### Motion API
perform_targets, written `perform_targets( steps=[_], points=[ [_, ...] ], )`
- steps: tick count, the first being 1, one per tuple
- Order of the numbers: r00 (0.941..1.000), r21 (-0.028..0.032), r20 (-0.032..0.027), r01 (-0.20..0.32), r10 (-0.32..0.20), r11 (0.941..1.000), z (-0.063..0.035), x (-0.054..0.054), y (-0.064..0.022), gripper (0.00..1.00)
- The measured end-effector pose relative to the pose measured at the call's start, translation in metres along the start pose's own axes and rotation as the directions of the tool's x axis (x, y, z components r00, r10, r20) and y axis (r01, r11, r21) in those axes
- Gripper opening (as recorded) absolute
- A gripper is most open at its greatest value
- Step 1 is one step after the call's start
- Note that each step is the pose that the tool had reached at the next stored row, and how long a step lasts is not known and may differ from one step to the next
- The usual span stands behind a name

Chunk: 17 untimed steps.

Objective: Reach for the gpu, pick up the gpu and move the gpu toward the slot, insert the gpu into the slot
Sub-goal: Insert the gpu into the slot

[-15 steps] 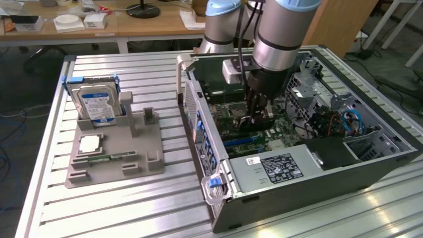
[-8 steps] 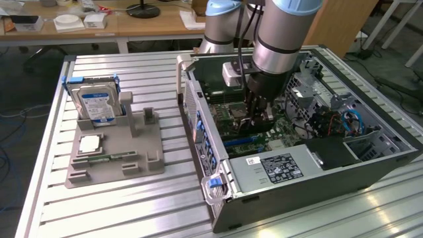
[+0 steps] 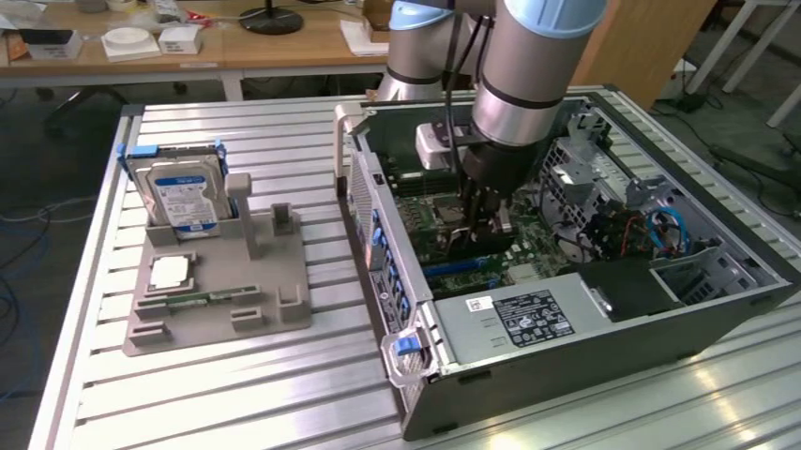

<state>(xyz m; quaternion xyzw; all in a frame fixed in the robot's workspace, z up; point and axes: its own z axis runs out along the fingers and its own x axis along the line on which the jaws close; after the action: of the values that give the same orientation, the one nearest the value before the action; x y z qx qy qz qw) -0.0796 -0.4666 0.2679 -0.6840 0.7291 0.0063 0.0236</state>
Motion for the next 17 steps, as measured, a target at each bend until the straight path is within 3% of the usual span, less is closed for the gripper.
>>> perform_targets(
  steps=[17],
  points=[
    [1.0, -0.0016, 0.0, 0.0, 0.0, 1.0, 0.0111, 0.002, 0.0041, 0.27]
  ],
)
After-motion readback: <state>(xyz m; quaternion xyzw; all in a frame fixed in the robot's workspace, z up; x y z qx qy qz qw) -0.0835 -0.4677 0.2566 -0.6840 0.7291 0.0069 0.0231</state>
